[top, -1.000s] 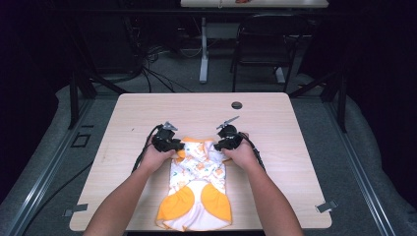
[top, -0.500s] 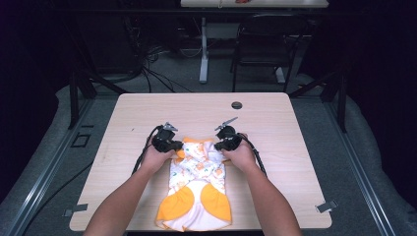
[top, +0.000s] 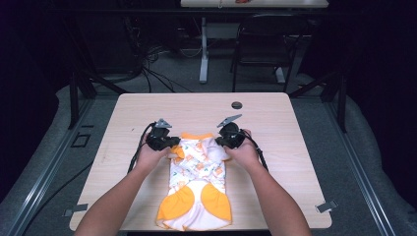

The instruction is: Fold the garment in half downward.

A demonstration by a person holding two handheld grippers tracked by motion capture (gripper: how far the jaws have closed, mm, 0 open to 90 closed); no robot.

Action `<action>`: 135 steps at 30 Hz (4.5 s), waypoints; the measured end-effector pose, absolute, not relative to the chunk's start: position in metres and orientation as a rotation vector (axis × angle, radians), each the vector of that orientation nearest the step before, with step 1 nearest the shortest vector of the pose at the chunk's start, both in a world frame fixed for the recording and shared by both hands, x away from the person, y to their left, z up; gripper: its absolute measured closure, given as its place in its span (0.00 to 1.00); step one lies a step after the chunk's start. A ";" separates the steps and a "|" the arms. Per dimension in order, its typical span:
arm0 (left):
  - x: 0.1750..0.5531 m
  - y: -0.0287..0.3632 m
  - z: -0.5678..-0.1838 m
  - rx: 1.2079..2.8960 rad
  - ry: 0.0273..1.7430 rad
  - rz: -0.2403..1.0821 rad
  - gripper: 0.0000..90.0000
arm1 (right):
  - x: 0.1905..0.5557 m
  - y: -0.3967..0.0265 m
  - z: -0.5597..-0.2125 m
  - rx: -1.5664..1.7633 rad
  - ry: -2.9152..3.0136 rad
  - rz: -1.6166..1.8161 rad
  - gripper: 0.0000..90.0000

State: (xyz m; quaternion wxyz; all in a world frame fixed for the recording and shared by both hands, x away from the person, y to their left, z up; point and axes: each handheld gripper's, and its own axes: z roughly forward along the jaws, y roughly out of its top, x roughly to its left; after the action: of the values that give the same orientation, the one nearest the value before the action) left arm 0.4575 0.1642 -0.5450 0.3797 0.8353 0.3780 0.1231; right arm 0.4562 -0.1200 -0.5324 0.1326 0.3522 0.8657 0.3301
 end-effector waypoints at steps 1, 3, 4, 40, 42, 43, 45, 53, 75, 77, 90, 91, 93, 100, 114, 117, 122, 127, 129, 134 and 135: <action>0.457 0.165 -0.541 2.130 0.959 0.320 0.96 | 0.456 -0.120 -0.531 1.024 2.499 0.972 0.98; 0.457 0.164 -0.536 2.123 0.950 0.328 0.96 | 0.455 -0.121 -0.527 1.005 2.503 0.962 0.98; 0.457 0.164 -0.535 2.124 0.945 0.333 0.96 | 0.455 -0.120 -0.524 1.006 2.501 0.955 0.98; 0.456 0.162 -0.461 2.077 0.803 0.538 0.96 | 0.455 -0.110 -0.446 0.795 2.355 0.925 0.98; 0.451 0.162 -0.468 2.085 0.791 0.531 0.96 | 0.449 -0.110 -0.457 0.770 2.364 0.919 0.98; 0.451 0.162 -0.468 2.085 0.791 0.531 0.96 | 0.447 -0.110 -0.460 0.765 2.371 0.914 0.98; 0.446 0.165 -0.474 2.089 0.780 0.518 0.96 | 0.444 -0.112 -0.465 0.755 2.380 0.917 0.98; 0.433 0.168 -0.480 2.078 0.752 0.493 0.96 | 0.432 -0.115 -0.471 0.722 2.397 0.932 0.98; 0.405 0.171 -0.506 2.125 0.719 0.392 0.96 | 0.407 -0.115 -0.495 0.632 2.482 0.854 0.98; 0.404 0.170 -0.507 2.125 0.718 0.386 0.96 | 0.406 -0.115 -0.496 0.645 2.478 0.872 0.98; 0.393 0.169 -0.521 2.168 0.699 0.367 0.96 | 0.392 -0.122 -0.511 0.660 2.520 0.885 0.97; 0.393 0.169 -0.521 2.168 0.699 0.367 0.96 | 0.392 -0.122 -0.511 0.660 2.520 0.885 0.97; 0.391 0.170 -0.523 2.175 0.695 0.371 0.96 | 0.386 -0.122 -0.512 0.666 2.517 0.924 0.97; 0.385 0.175 -0.532 2.188 0.691 0.347 0.96 | 0.375 -0.120 -0.519 0.650 2.552 0.933 0.97; 0.365 0.183 -0.539 2.165 0.673 0.289 0.91 | 0.357 -0.121 -0.528 0.686 2.601 0.998 0.88; 0.361 0.187 -0.533 2.152 0.672 0.284 0.87 | 0.354 -0.127 -0.521 0.694 2.596 1.025 0.81; 0.360 0.191 -0.525 2.124 0.678 0.284 0.83 | 0.353 -0.135 -0.514 0.721 2.577 1.074 0.76; 0.361 0.197 -0.514 2.116 0.688 0.312 0.82 | 0.350 -0.142 -0.503 0.735 2.554 1.120 0.75; 0.362 0.197 -0.513 2.114 0.694 0.319 0.82 | 0.350 -0.142 -0.502 0.738 2.546 1.129 0.77; 0.384 0.196 -0.517 2.102 0.773 0.324 0.90 | 0.365 -0.136 -0.502 0.776 2.509 1.109 0.95; 0.384 0.196 -0.517 2.102 0.773 0.324 0.93 | 0.365 -0.136 -0.502 0.776 2.509 1.109 0.95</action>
State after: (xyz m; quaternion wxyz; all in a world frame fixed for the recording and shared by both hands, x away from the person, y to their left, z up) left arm 0.3842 0.1960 -0.5172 0.4252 0.8407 0.3093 0.1298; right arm 0.3653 -0.1357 -0.5015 0.1448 0.2693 0.8709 0.3848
